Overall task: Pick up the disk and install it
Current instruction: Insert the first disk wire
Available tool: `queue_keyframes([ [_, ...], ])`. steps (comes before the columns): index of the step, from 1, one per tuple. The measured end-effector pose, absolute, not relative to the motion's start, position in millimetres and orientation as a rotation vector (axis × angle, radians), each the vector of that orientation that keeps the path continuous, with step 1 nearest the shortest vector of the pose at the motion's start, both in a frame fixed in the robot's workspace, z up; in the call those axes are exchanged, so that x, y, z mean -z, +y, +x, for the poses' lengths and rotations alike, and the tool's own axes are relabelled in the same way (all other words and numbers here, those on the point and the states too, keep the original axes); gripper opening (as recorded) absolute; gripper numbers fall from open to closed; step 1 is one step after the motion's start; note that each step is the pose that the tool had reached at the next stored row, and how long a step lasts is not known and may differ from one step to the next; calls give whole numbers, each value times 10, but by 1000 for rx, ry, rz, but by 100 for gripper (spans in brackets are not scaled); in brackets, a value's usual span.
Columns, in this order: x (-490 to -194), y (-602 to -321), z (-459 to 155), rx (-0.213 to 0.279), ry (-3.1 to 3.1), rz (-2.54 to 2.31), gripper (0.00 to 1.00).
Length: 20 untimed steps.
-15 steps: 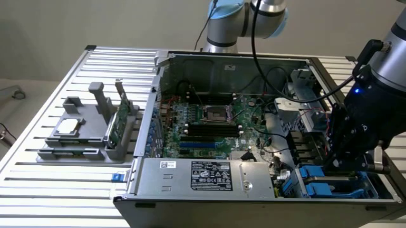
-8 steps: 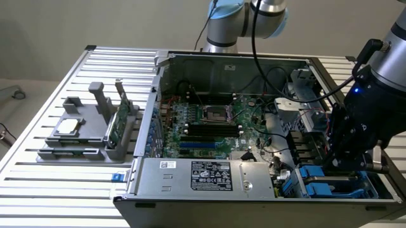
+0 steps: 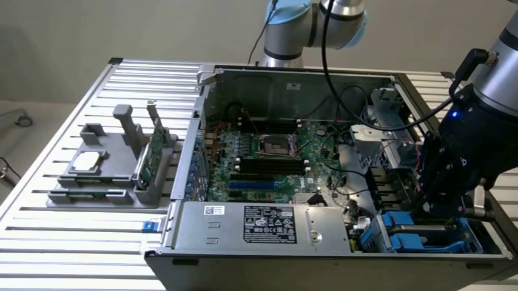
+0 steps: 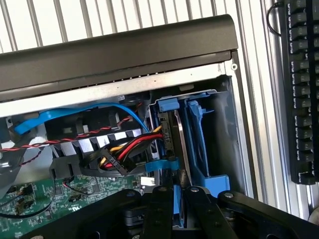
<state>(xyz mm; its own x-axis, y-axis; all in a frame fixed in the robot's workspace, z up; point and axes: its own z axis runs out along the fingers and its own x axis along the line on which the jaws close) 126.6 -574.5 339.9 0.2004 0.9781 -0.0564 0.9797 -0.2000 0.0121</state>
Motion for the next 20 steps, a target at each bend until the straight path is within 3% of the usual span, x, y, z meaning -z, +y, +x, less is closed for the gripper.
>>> queue_keyframes([
  [10,-3481,-5745,1267,67,1945,2416,18],
  [11,-3486,-5745,1266,68,1944,2417,24],
  [20,-3515,-5735,1267,68,1943,2418,24],
])
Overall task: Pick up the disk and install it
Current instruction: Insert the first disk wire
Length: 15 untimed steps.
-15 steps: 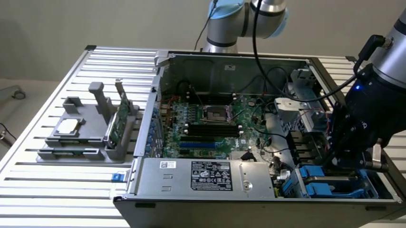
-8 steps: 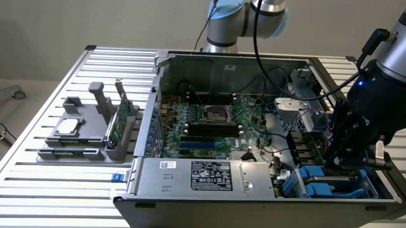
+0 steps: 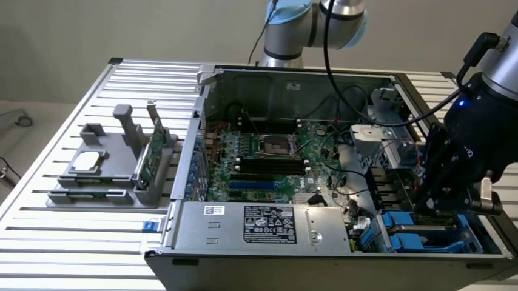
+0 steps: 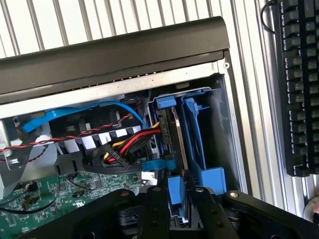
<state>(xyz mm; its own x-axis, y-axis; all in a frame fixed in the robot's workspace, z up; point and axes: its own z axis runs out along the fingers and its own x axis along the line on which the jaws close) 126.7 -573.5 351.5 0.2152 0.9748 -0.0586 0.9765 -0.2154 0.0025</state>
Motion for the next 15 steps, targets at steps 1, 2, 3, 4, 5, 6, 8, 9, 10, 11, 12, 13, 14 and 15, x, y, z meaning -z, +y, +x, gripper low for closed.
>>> queue_keyframes([
  [1,-3515,-5730,1267,68,1944,2418,24],
  [2,-3515,-5725,1267,68,1944,2417,24],
  [3,-3514,-5720,1267,68,1946,2416,24],
  [4,-3515,-5716,1267,68,1949,2414,24],
  [5,-3515,-5712,1268,68,1951,2412,24],
  [6,-3515,-5708,1270,68,1954,2409,24],
  [8,-3515,-5701,1278,68,1961,2403,24],
  [9,-3517,-5697,1282,68,1964,2401,24],
  [10,-3517,-5693,1287,68,1967,2398,24],
  [11,-3518,-5687,1291,68,1969,2396,24],
  [12,-3521,-5678,1293,68,1972,2394,24],
  [13,-3523,-5669,1295,68,1974,2393,24],
  [14,-3526,-5661,1296,68,1976,2391,24],
  [15,-3529,-5655,1298,68,1977,2389,24],
])
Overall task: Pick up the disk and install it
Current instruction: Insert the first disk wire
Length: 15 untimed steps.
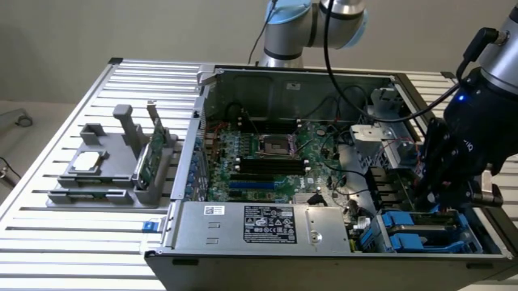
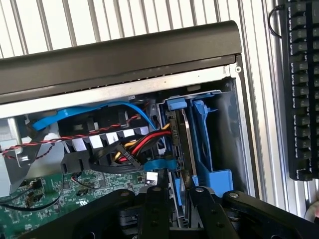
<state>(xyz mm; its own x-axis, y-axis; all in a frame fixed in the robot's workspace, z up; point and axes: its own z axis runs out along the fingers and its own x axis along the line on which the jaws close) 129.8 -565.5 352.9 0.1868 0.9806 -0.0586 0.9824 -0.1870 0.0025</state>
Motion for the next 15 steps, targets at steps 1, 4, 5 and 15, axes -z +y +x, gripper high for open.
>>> queue_keyframes([
  [1,-3531,-5651,1299,67,1979,2388,24],
  [4,-3547,-5645,1299,68,1981,2387,27],
  [5,-3556,-5644,1299,67,1981,2386,27],
  [15,-3628,-5623,1300,67,1989,2380,33],
])
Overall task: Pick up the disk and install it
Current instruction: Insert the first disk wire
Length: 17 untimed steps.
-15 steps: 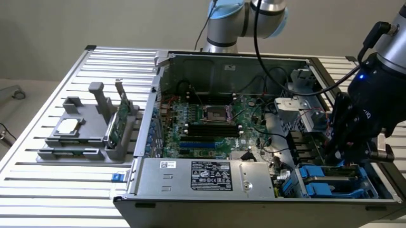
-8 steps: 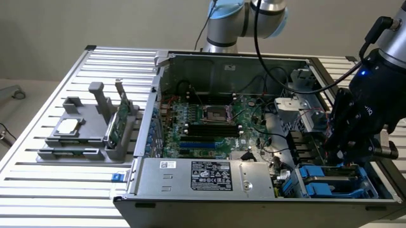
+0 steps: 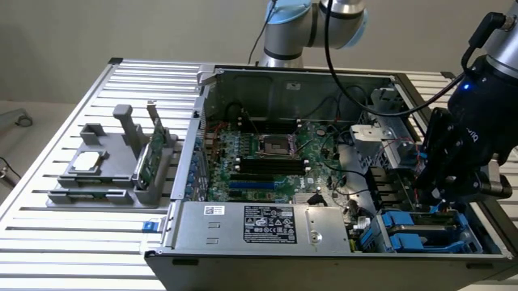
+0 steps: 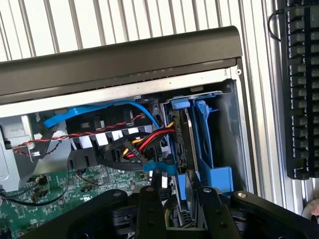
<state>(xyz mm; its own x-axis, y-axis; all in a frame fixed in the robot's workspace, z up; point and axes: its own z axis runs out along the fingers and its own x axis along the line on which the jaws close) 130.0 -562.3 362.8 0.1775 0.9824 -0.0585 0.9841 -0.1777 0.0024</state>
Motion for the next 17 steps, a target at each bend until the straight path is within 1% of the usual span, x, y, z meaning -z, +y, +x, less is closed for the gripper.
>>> queue_keyframes([
  [11,-3625,-5623,1304,47,2057,2336,33],
  [12,-3624,-5623,1304,45,2064,2331,31],
  [13,-3624,-5623,1305,43,2071,2327,31],
  [14,-3624,-5623,1305,41,2077,2322,24],
  [15,-3624,-5623,1307,39,2084,2318,24],
  [16,-3624,-5623,1307,38,2090,2314,17],
  [17,-3624,-5623,1308,36,2096,2310,17],
])
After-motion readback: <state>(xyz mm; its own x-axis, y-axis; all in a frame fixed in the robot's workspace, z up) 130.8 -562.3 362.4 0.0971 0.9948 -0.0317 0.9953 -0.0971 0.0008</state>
